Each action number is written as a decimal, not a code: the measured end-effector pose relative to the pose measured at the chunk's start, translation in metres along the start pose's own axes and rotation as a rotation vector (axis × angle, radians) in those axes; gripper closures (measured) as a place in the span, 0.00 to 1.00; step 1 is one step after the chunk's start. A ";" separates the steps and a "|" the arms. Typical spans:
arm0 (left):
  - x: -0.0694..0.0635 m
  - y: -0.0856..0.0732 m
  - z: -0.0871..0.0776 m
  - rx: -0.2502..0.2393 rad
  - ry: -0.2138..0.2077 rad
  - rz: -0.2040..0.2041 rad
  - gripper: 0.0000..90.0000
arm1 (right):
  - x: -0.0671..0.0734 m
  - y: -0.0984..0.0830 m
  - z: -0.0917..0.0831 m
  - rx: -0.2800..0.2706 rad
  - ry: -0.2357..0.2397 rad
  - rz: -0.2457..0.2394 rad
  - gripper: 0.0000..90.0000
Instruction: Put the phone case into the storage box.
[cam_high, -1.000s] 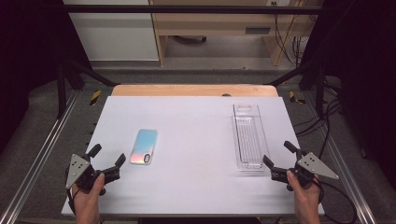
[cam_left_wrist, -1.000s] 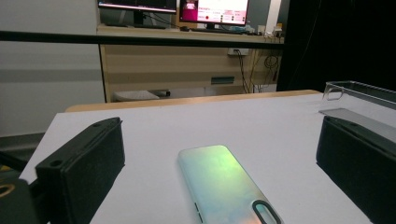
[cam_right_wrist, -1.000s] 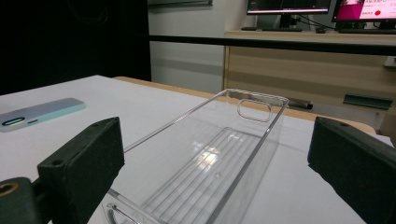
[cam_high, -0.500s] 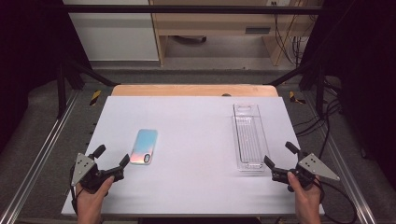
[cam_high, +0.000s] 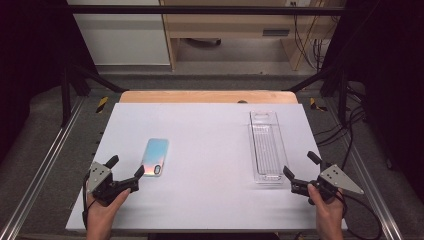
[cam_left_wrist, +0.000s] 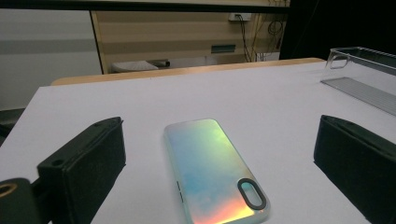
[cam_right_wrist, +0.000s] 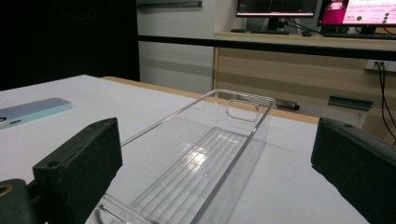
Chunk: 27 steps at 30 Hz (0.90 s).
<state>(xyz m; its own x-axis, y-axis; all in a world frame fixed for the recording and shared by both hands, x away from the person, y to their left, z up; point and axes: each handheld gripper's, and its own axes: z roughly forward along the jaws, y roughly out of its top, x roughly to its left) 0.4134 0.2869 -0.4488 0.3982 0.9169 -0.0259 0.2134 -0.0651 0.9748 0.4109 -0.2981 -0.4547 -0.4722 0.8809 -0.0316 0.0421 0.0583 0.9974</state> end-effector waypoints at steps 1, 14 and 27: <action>0.000 0.000 0.000 0.000 0.000 0.000 0.02 | 0.000 0.000 0.000 0.000 0.000 0.000 0.02; 0.014 0.020 0.032 0.137 0.011 0.036 0.03 | 0.002 0.000 0.000 0.011 -0.009 -0.003 0.02; 0.020 0.028 0.055 0.202 0.027 0.053 0.11 | 0.002 0.000 0.000 0.019 -0.012 -0.014 0.02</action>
<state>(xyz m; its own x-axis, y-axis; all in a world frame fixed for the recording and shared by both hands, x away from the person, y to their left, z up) 0.4765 0.2817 -0.4347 0.3900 0.9202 0.0327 0.3686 -0.1886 0.9102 0.4100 -0.2961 -0.4551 -0.4619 0.8857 -0.0469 0.0522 0.0800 0.9954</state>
